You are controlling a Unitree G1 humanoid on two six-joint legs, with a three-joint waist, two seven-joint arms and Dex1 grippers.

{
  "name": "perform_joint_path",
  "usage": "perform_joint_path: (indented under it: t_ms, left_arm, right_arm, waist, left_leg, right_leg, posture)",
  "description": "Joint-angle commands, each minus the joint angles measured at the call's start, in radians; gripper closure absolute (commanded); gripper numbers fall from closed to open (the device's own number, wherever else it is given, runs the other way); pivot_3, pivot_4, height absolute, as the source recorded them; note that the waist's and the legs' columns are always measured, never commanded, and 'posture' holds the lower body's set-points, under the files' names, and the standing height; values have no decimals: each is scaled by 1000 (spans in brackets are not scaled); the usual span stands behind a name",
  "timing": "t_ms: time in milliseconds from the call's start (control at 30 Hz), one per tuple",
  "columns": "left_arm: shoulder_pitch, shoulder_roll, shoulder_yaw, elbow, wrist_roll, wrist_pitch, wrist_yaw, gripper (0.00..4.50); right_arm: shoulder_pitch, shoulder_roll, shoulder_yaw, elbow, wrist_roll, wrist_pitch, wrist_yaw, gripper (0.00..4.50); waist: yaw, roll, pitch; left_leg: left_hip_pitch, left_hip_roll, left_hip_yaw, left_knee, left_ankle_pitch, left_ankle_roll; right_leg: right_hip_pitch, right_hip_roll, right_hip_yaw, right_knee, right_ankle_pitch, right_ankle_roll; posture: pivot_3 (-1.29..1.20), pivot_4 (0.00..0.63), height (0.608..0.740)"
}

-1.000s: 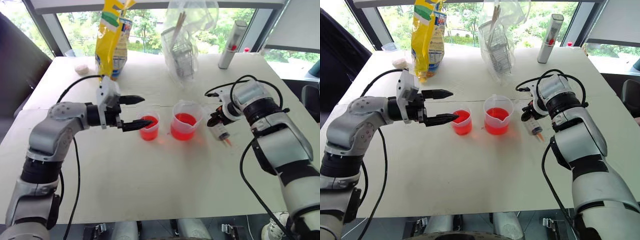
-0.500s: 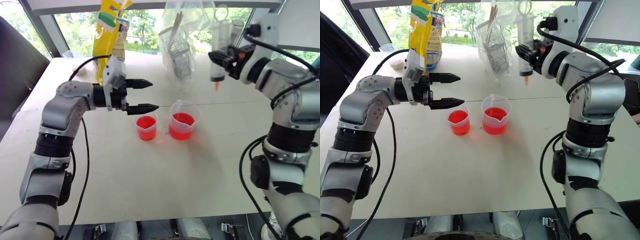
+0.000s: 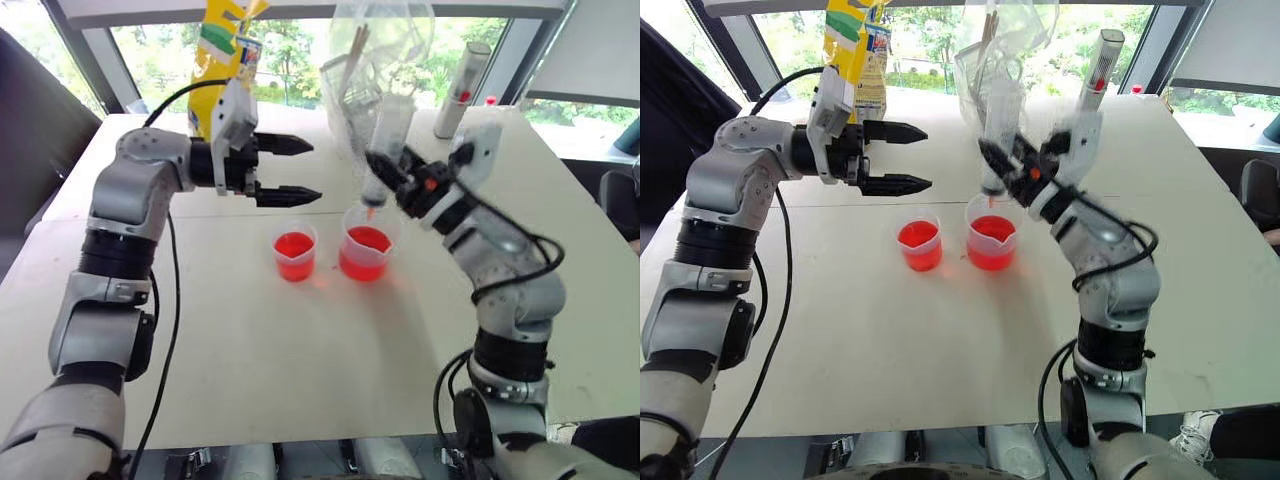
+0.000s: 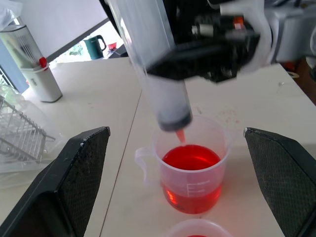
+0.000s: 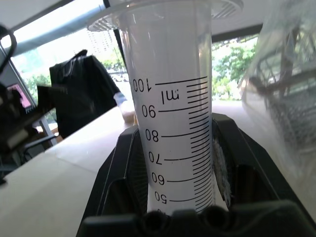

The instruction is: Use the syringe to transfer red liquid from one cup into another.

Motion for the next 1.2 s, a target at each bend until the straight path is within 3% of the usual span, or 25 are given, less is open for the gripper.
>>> perform_joint_path:
  t_ms: [33,433,1033,1133,1200]
  left_arm:
    - [-49,-21,13,-1,1,-26,-7,0]
    - [-99,-124,37,33,-29,4,17,0]
    - [-179,-278,54,276,5,1,111,0]
    - [-182,-283,59,289,6,3,110,875]
    - [-183,-284,63,296,3,6,110,1865]
  right_arm:
    - [26,-3,43,29,-29,-113,0,3114]
    - [65,-40,87,92,-42,-161,-17,3114]
    - [54,-98,144,61,-43,-148,2,3114]
    - [54,-103,152,59,-45,-149,4,3114]
    - [54,-104,155,57,-44,-148,4,3114]
  waist:
    - [0,1,1]
    - [0,0,0]
    - [1,0,0]
    - [0,0,0]
    - [0,0,0]
  left_leg:
    - [0,0,0,1,0,0]
    - [2,0,1,2,0,0]
    - [3,-1,1,2,0,0]
    - [3,-1,1,1,0,0]
    - [3,-1,1,1,0,0]
  right_leg:
    - [0,0,0,0,0,0]
    - [2,0,0,0,0,0]
    - [3,0,0,0,0,0]
    - [3,0,0,0,0,0]
    - [3,0,0,0,0,0]
  posture:
    - [0,150,739]
    - [0,150,739]
    - [0,150,739]
    - [0,150,739]
    - [0,150,739]
